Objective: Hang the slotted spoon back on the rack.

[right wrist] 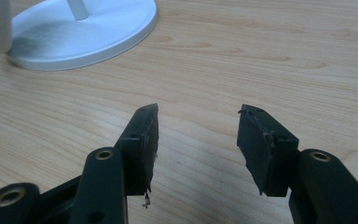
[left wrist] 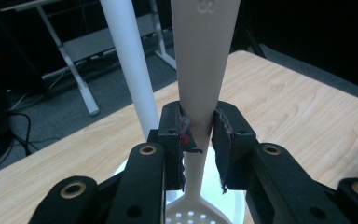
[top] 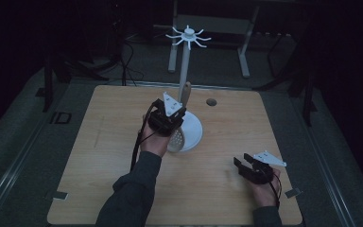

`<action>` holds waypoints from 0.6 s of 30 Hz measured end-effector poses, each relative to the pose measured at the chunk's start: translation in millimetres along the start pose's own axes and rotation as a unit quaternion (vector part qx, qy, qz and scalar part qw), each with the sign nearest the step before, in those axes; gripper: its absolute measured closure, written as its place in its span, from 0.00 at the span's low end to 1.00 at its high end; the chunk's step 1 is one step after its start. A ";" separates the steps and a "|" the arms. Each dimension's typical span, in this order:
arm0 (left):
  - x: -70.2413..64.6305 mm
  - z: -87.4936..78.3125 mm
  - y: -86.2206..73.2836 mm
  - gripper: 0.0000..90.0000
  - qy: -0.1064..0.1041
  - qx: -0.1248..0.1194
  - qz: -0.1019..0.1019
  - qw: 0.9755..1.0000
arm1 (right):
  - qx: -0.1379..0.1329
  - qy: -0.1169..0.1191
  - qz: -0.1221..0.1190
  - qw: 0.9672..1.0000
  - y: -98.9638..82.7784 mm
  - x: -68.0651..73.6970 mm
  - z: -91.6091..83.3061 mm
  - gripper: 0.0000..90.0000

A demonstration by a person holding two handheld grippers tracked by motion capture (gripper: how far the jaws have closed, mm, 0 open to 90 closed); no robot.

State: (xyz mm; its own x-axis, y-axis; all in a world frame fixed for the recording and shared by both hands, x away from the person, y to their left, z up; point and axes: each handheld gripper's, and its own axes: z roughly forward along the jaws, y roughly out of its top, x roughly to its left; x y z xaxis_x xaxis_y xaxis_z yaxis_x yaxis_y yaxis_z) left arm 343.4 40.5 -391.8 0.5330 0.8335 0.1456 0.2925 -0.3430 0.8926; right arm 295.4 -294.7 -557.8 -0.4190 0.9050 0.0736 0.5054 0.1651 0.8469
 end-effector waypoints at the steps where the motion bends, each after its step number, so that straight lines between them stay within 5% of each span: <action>1: -0.1 -0.6 1.0 0.82 0.000 -0.002 0.000 1.000 | 0.000 0.000 0.000 1.000 0.1 0.2 -0.1 0.53; 18: -4.4 -4.8 15.4 0.82 0.017 -0.029 -0.004 0.999 | 0.001 -0.005 0.001 1.000 0.1 -0.3 -0.5 0.55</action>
State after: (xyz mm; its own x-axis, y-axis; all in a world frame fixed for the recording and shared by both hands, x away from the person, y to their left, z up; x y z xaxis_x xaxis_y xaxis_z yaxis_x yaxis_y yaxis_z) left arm 341.9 33.7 -376.7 0.5030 0.8509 0.1514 0.2496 -0.3107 0.9172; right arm 295.1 -295.2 -557.5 -0.4103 0.9092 0.0702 0.5072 0.1636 0.8462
